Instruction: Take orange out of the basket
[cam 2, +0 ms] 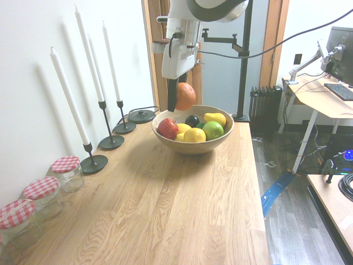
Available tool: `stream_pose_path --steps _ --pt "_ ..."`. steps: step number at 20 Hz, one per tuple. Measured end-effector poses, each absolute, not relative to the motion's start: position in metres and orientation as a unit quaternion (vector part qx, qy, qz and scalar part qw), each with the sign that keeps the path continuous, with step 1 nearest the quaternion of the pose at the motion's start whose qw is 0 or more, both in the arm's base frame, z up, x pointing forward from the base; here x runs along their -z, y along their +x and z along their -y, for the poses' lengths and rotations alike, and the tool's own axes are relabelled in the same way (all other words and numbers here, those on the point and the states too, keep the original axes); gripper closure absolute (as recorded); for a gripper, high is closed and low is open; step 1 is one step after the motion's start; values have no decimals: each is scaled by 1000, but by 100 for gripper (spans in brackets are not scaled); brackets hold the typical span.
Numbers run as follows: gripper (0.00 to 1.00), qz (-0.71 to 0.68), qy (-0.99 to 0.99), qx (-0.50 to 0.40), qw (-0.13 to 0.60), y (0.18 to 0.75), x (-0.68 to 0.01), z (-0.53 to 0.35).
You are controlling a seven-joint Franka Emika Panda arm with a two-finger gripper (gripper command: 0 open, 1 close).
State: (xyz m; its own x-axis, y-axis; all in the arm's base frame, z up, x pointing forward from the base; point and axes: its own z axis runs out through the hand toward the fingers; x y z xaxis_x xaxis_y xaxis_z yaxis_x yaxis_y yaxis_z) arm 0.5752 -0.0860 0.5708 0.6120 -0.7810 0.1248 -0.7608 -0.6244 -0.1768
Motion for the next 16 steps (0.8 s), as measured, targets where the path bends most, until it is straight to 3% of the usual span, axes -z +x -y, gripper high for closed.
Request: stream_pose_path --steps 6,16 --pt "100 -407 -907 100 37 568 -534 -6" --pt "100 -422 -903 84 21 584 -424 -17"
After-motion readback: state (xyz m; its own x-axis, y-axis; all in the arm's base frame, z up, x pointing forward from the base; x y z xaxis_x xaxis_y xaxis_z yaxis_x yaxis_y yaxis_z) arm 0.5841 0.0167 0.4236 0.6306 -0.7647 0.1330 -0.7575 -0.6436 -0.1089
